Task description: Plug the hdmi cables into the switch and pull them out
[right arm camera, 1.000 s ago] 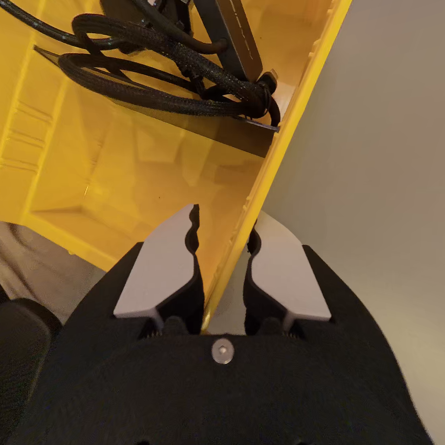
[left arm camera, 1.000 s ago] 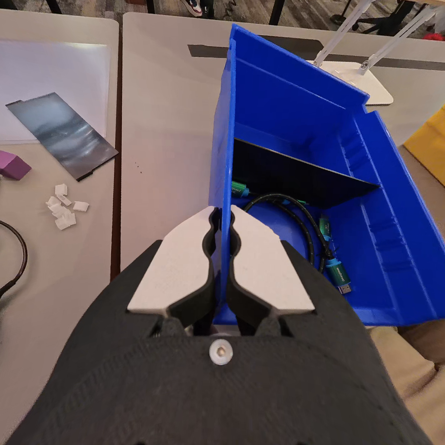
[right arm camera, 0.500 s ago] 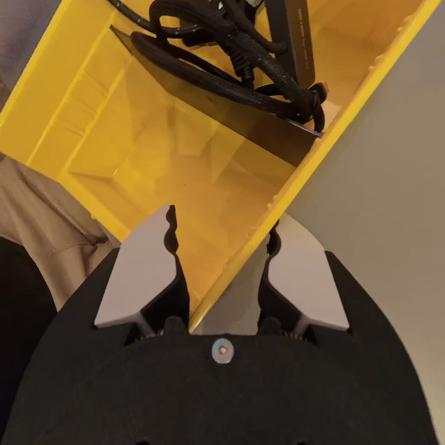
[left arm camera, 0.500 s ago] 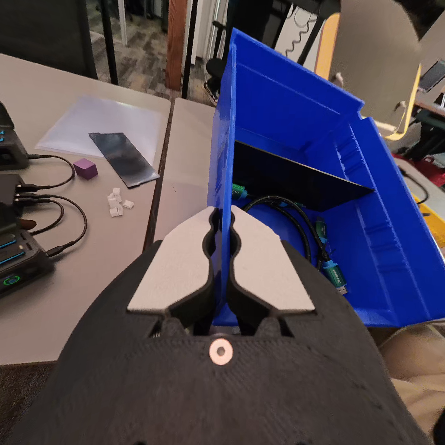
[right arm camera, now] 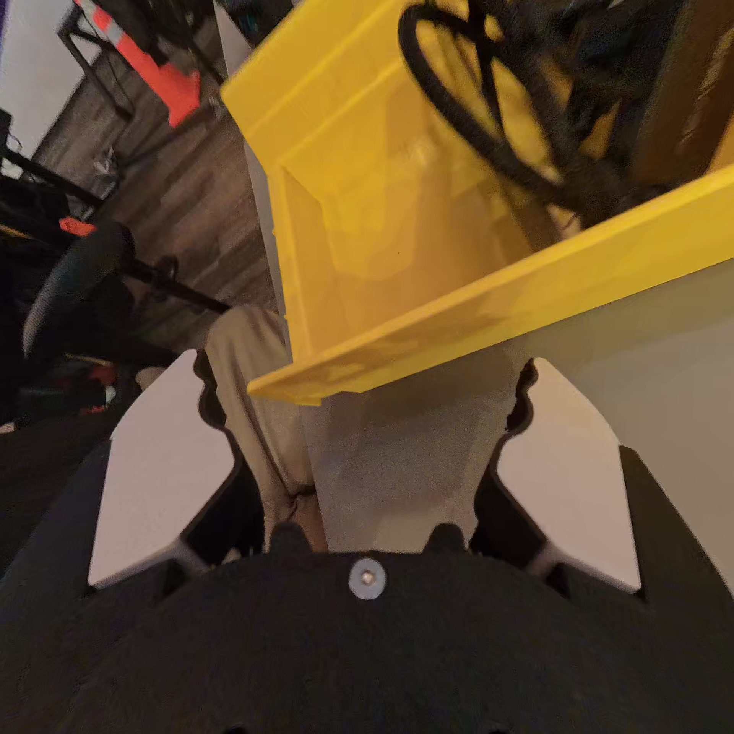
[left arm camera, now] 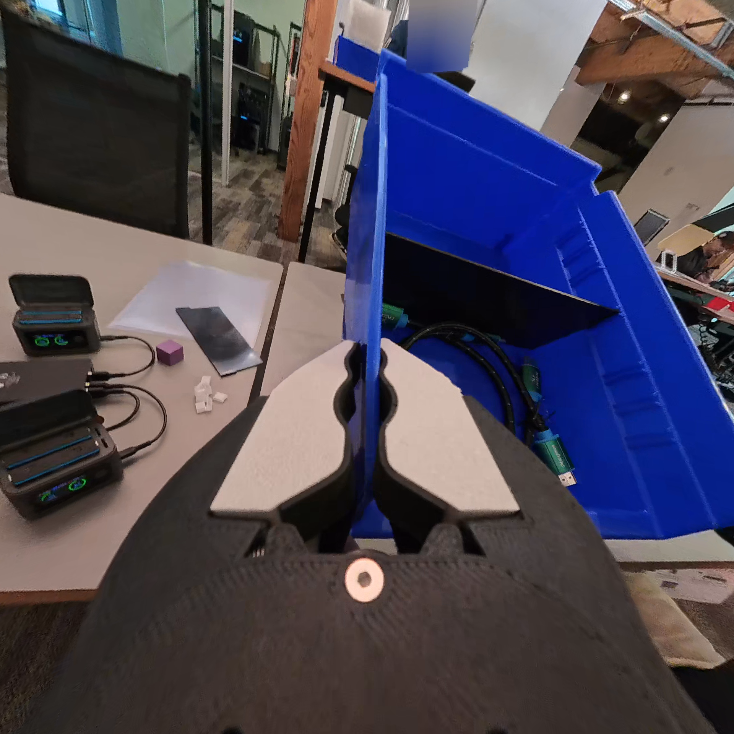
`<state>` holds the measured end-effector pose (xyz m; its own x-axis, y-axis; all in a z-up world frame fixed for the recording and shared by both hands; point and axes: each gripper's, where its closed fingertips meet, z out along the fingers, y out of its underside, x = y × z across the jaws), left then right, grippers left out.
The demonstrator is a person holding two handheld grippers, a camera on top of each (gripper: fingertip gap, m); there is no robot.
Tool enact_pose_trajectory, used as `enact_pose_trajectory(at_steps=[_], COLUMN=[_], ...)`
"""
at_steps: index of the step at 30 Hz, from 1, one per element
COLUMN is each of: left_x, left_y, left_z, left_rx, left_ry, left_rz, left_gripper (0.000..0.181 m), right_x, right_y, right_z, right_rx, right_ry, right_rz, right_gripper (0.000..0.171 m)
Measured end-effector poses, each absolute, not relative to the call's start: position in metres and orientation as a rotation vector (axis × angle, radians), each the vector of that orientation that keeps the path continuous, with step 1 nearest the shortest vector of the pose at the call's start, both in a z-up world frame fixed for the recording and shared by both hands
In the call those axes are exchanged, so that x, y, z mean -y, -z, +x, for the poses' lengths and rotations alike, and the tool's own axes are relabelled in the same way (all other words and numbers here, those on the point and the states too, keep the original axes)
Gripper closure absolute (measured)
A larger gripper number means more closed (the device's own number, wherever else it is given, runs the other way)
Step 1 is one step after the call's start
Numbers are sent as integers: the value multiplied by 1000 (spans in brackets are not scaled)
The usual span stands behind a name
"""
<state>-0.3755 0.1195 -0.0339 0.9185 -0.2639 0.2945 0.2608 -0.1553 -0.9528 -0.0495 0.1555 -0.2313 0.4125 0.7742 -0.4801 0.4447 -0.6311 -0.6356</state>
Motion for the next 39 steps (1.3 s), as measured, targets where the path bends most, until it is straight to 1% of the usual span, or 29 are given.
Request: enact_pose_trajectory(at_steps=[1,5,9,12,16,17,18,19,20,22,23,24,26,31,35,37,39], left_x=[-118,-128,-157,-171,-172,-171,-169,-167,-167,-167,-167,-165,-157,-145,-131,-119,-110], left_y=[27,15,26,40,59,63,67,72,78,89,95,102,117,154,190,204,213], left_z=[-370,-318,-227,-151,-59,-39,-20,-2,12,37,48,59,79,111,132,143,149], left_rx=[-26,-127,-236,-357,-532,-578,-605,-625,-645,-654,-652,-636,-582,-546,-584,-638,-712], left_ry=[446,467,571,607,628,623,641,650,634,671,670,691,784,845,930,989,1026], left_rz=[-1658,-1654,-1676,-1685,-1708,-1710,-1706,-1699,-1704,-1732,-1750,-1766,-1796,-1873,-1987,-2054,-2099], left_gripper=[177,176,176,176,176,176,176,176,176,174,173,171,166,159,151,146,142], right_x=[-159,-153,-115,-89,-66,-64,-63,-66,-70,-74,-76,-79,-82,-88,-94,-96,-98], right_y=[221,162,100,78,95,105,114,123,132,145,147,151,160,189,218,237,251], right_z=[-46,-13,29,61,97,104,111,123,137,162,175,188,207,246,273,287,304], right_rx=[1014,942,836,747,536,494,446,389,342,256,229,217,198,197,219,247,271], right_ry=[-1089,-1093,-1183,-1203,-1192,-1167,-1129,-1068,-1010,-972,-943,-898,-845,-734,-593,-486,-369], right_rz=[-2229,-2053,-1849,-1733,-1773,-1800,-1830,-1862,-1899,-1959,-1977,-2005,-2082,-2263,-2411,-2506,-2578], right_gripper=[33,38,43,44,50,49,43,45,55,65,72,74,67,72,79,87,105])
